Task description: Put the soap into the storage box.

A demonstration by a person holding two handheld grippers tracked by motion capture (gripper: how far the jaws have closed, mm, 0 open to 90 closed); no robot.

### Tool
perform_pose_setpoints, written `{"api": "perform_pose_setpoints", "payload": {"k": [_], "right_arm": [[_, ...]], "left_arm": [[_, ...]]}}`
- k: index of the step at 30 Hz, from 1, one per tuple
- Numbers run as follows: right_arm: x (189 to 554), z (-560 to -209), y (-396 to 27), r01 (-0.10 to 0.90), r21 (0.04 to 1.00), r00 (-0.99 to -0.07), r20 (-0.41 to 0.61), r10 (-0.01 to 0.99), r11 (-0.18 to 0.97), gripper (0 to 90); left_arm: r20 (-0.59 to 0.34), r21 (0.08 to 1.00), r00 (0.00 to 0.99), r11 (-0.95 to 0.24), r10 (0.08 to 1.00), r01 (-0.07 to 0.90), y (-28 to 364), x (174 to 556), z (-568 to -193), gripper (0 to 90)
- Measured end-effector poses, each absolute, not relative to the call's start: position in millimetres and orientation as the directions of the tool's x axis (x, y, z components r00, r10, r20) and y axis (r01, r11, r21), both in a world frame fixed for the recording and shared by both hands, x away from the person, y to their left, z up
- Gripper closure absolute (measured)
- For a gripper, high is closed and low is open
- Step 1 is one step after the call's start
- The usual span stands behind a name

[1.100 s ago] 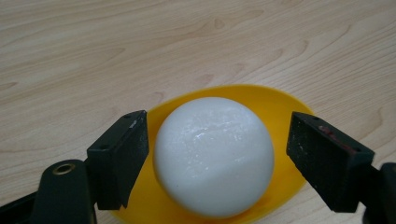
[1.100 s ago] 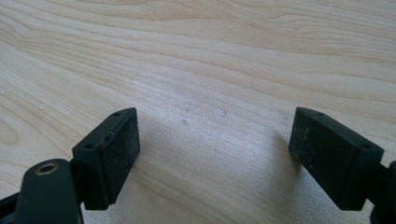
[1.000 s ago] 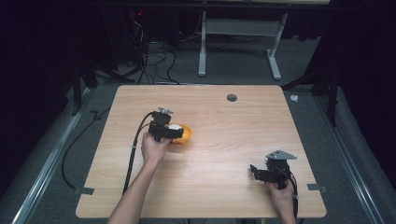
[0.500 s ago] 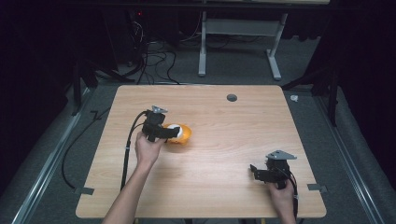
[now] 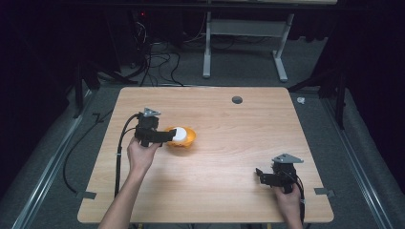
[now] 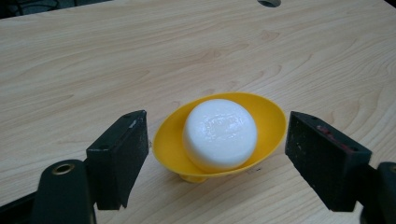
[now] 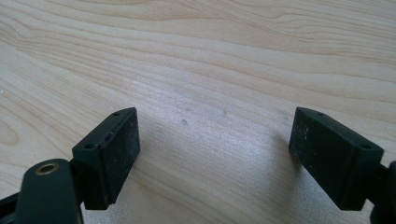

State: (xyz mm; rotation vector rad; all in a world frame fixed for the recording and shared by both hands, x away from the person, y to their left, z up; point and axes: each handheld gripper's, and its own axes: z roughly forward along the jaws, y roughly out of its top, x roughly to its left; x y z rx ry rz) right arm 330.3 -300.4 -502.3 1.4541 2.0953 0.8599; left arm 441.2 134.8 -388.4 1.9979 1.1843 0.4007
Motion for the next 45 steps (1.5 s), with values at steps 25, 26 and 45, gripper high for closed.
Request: {"api": "perform_pose_setpoints", "payload": {"k": [25,26,45], "right_arm": [[330,-502,-300,0.659,0.708,-0.348,-0.013,0.938,0.254,17.2],[330,-502,-300,0.659,0.708,-0.348,-0.013,0.938,0.254,17.2],[330,-502,-300,0.661,0.707,-0.346,-0.011,0.938,0.252,17.2]], "left_arm": [[-0.108,0.773,0.505,-0.247,0.857,0.584,162,414,-383,19.1],[-0.110,0.775,0.503,-0.243,0.857,0.584,162,413,-383,19.0],[-0.134,0.782,0.485,-0.209,0.864,0.588,189,389,-385,18.4]]}}
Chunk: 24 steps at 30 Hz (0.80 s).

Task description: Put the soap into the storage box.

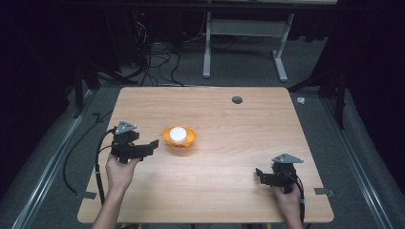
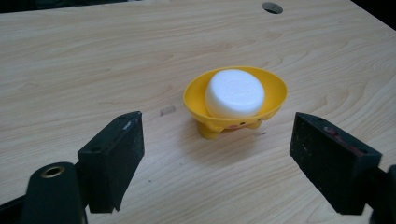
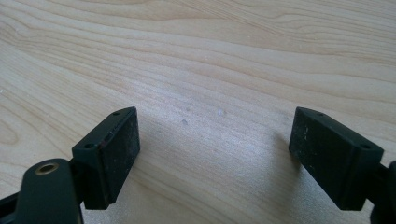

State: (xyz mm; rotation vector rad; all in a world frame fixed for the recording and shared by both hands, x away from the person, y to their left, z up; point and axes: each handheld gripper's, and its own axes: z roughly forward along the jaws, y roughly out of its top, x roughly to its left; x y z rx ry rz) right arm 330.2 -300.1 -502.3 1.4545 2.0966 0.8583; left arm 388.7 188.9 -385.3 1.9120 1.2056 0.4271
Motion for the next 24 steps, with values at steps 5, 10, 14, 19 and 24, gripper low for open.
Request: {"api": "perform_pose_setpoints", "payload": {"k": [5,10,14,19,24], "right_arm": [[330,-502,-300,0.659,0.707,-0.348,-0.013,0.938,0.255,17.2],[330,-502,-300,0.661,0.707,-0.346,-0.011,0.938,0.253,17.2],[330,-502,-300,0.661,0.707,-0.345,-0.011,0.938,0.251,17.3],[330,-502,-300,0.659,0.708,-0.348,-0.015,0.937,0.256,17.2],[330,-502,-300,0.659,0.707,-0.347,-0.013,0.938,0.255,17.2]], "left_arm": [[-0.146,0.785,0.480,-0.195,0.865,0.588,196,381,-385,18.4],[-0.144,0.789,0.482,-0.194,0.865,0.583,201,374,-385,18.3],[-0.148,0.786,0.484,-0.194,0.862,0.586,205,369,-387,18.2],[-0.155,0.791,0.475,-0.180,0.866,0.586,210,362,-390,18.2],[-0.159,0.780,0.463,-0.177,0.872,0.600,215,359,-393,18.1]]}}
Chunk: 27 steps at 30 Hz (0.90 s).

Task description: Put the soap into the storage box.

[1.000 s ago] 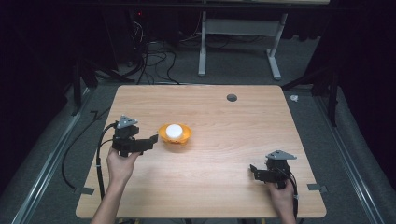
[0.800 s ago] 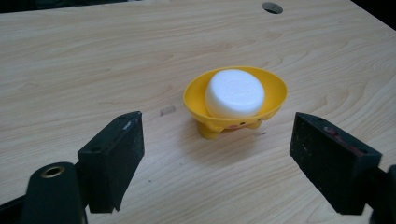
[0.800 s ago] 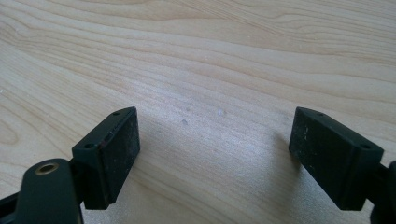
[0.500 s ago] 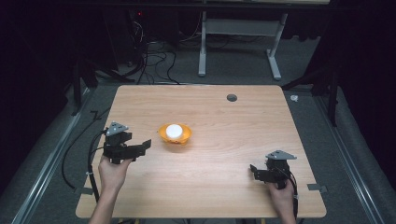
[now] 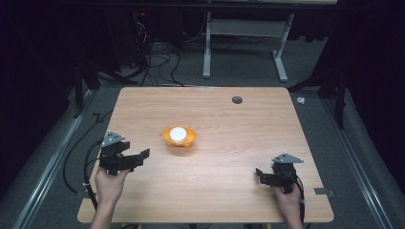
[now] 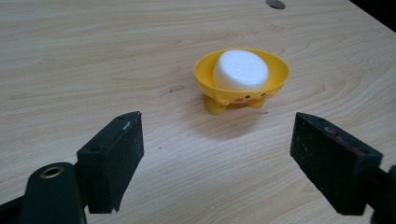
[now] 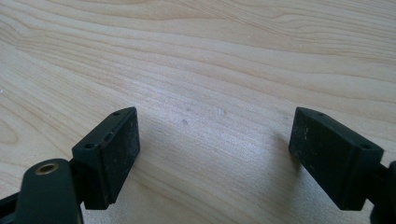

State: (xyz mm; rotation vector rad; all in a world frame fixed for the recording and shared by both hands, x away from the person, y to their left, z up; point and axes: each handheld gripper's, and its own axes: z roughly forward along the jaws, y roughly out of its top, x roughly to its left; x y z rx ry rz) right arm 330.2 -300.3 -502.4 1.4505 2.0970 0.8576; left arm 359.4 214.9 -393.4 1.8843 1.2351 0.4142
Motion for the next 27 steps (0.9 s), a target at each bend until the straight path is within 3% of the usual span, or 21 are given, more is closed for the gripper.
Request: {"api": "perform_pose_setpoints", "payload": {"k": [27], "right_arm": [[330,-502,-300,0.659,0.707,-0.349,-0.014,0.937,0.256,17.2]], "left_arm": [[-0.213,0.754,0.424,-0.128,0.880,0.644,234,345,-425,18.3]]}}
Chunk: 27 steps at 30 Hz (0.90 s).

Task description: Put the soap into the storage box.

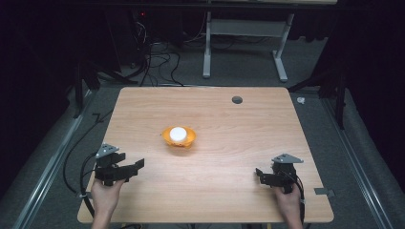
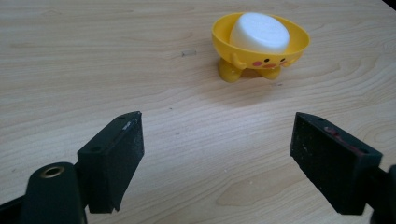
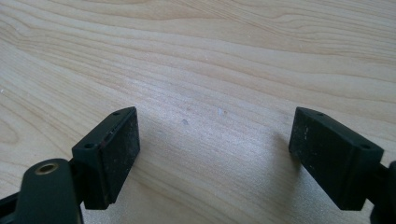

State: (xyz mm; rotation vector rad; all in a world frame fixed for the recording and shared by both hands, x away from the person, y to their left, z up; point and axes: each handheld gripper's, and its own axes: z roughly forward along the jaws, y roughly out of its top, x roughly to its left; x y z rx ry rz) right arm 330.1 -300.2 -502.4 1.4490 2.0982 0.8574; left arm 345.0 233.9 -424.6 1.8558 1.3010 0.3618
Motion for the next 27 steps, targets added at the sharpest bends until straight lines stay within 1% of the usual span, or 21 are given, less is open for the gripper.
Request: {"api": "perform_pose_setpoints", "payload": {"k": [11,16,27], "right_arm": [[330,-502,-300,0.659,0.707,-0.349,-0.014,0.937,0.256,17.2],[330,-502,-300,0.659,0.707,-0.349,-0.014,0.937,0.256,17.2],[330,-502,-300,0.659,0.707,-0.349,-0.014,0.937,0.256,17.2]], "left_arm": [[-0.232,0.747,0.411,-0.110,0.882,0.656,237,343,-435,18.3],[-0.248,0.742,0.415,-0.103,0.875,0.662,237,343,-440,20.6],[-0.242,0.729,0.407,-0.112,0.881,0.675,234,345,-451,20.4]]}}
